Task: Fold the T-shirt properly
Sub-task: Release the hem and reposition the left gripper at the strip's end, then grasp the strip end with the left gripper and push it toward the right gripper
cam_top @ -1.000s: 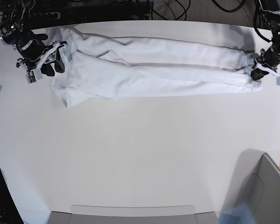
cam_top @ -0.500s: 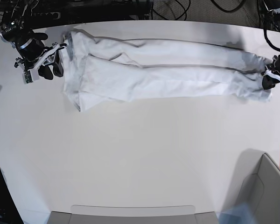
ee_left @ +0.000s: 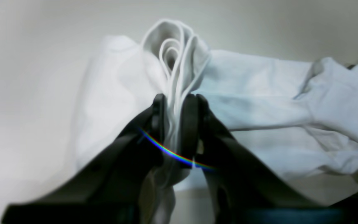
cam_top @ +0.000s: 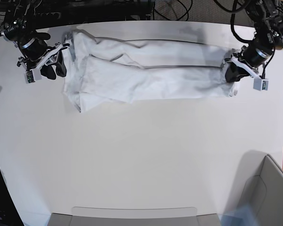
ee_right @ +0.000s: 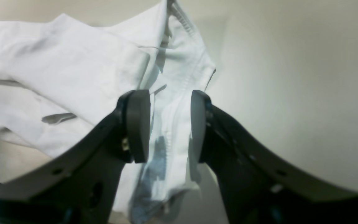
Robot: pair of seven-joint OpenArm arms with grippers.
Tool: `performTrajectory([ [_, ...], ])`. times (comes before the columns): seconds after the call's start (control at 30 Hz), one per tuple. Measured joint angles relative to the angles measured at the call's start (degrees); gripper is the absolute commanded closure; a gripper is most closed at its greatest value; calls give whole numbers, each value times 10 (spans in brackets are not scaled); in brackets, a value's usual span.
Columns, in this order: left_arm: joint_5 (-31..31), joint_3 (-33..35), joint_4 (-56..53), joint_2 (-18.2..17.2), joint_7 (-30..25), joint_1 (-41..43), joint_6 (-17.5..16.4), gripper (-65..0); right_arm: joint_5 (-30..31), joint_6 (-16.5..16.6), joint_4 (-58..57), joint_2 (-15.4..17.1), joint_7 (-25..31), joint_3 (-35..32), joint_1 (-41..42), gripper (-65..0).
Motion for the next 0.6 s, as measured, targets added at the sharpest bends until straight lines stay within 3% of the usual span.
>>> performTrajectory([
  [0.13, -2, 34, 1, 35, -18, -2, 50, 0, 0, 0, 0, 0, 0, -2, 0, -224],
  [0.23, 0, 54, 0, 40, -50, -3, 83, 0, 0, 0, 0, 0, 0, -2, 0, -224],
  [0.37, 52, 95, 0, 43, -54, -22, 88, 0, 0, 0, 0, 0, -2, -2, 0, -224],
  [0.6, 141, 129, 0, 92, -57, -23, 88, 0, 0, 0, 0, 0, -2, -2, 0, -224],
])
